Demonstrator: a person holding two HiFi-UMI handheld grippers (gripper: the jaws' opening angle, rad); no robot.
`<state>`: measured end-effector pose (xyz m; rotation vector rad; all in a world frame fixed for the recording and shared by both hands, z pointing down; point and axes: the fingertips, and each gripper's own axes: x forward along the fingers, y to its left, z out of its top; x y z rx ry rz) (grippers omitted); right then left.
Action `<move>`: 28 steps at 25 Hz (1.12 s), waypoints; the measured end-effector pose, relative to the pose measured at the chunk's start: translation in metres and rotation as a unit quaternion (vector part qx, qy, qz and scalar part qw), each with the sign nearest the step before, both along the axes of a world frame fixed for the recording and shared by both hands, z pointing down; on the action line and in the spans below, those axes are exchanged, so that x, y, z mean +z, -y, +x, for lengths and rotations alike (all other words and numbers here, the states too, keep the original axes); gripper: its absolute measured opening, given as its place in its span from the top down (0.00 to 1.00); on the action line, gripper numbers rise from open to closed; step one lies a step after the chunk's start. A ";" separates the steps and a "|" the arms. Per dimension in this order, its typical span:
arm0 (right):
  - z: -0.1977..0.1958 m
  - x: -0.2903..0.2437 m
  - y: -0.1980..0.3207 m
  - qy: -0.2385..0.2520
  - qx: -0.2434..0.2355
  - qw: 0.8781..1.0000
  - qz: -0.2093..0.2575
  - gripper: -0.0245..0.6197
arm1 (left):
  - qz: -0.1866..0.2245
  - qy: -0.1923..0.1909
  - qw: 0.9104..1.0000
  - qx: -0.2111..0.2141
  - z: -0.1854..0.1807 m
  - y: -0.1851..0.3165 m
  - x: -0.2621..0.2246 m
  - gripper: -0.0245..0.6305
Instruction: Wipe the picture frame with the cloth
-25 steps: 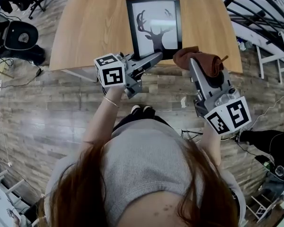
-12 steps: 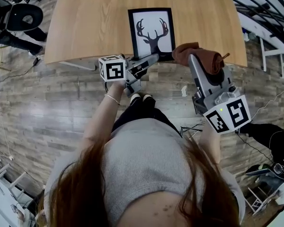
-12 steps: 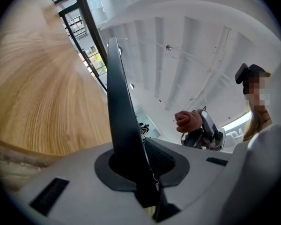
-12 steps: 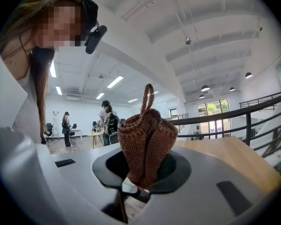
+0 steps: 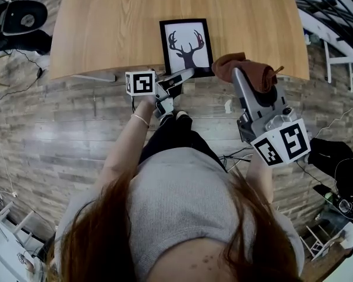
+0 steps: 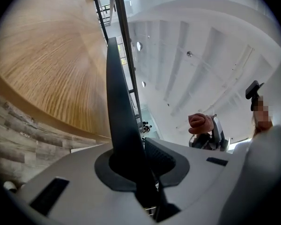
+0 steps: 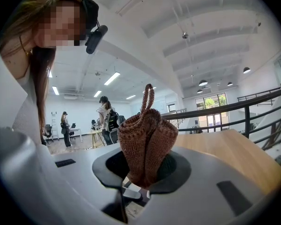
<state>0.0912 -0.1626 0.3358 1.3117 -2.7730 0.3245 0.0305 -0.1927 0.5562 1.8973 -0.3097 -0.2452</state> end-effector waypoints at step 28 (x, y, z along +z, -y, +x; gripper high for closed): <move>-0.002 0.027 0.013 0.002 0.009 0.999 -0.040 0.81 | -0.050 -0.055 0.996 0.040 0.003 0.007 0.037 0.86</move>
